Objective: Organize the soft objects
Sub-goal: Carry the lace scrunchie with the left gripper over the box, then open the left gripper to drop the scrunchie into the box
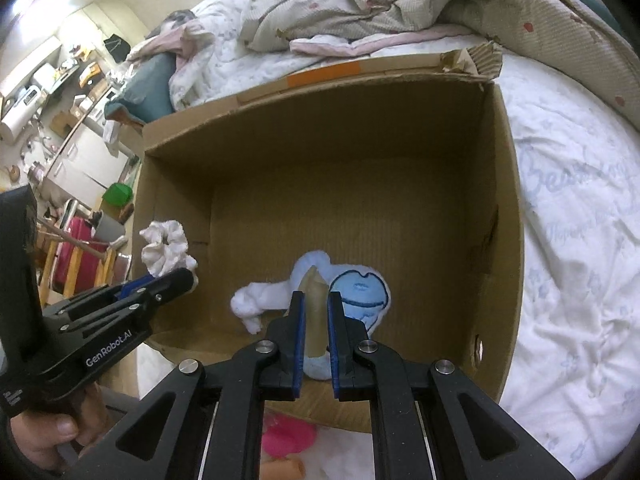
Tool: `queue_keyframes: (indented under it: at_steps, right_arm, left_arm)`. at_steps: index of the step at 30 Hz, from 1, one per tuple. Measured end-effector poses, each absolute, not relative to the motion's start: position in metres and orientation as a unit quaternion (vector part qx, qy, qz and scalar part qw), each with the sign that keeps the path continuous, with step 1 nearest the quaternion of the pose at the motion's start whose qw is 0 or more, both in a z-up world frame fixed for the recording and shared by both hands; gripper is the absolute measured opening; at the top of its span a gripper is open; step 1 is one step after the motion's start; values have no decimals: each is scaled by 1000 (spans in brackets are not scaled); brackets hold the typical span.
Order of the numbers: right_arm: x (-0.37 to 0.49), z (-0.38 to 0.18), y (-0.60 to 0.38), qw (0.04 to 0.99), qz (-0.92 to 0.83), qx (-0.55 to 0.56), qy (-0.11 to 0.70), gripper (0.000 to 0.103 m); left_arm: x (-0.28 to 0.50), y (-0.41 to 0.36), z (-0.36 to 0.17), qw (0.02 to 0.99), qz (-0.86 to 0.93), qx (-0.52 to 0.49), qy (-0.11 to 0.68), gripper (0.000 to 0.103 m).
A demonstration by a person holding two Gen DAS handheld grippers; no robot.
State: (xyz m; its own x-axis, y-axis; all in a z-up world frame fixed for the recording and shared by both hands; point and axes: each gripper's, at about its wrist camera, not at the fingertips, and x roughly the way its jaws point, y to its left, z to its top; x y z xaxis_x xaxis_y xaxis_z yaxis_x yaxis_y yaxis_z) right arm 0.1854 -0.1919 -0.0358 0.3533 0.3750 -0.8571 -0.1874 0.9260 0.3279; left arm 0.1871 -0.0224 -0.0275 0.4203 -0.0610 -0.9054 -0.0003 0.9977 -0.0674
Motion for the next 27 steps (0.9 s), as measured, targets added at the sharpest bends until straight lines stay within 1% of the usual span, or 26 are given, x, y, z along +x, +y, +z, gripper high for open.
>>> queue_keyframes:
  at_steps: [9,13,23,25,27]
  right_arm:
    - [189,-38,-193,816,166,88,546,11]
    - [189,-40,-192,814,167,89,548,11]
    - [190,-39,-195,813,172,99,548,11]
    - [190,-39,-196,811,174,104,549,12]
    - [190,-39,-197,811,175,105,548,16]
  left_arm:
    - [189,-22,-33,838,-25,-37,544,14]
    - [190,-23,-35,834,-27,-39,549,17]
    - [188,-26,-38,831,-30,-33,554,18]
    - [188,-26,-37,832,-29,-34,553,19]
    - [188,-26,-37,832,-29,-32,553,21]
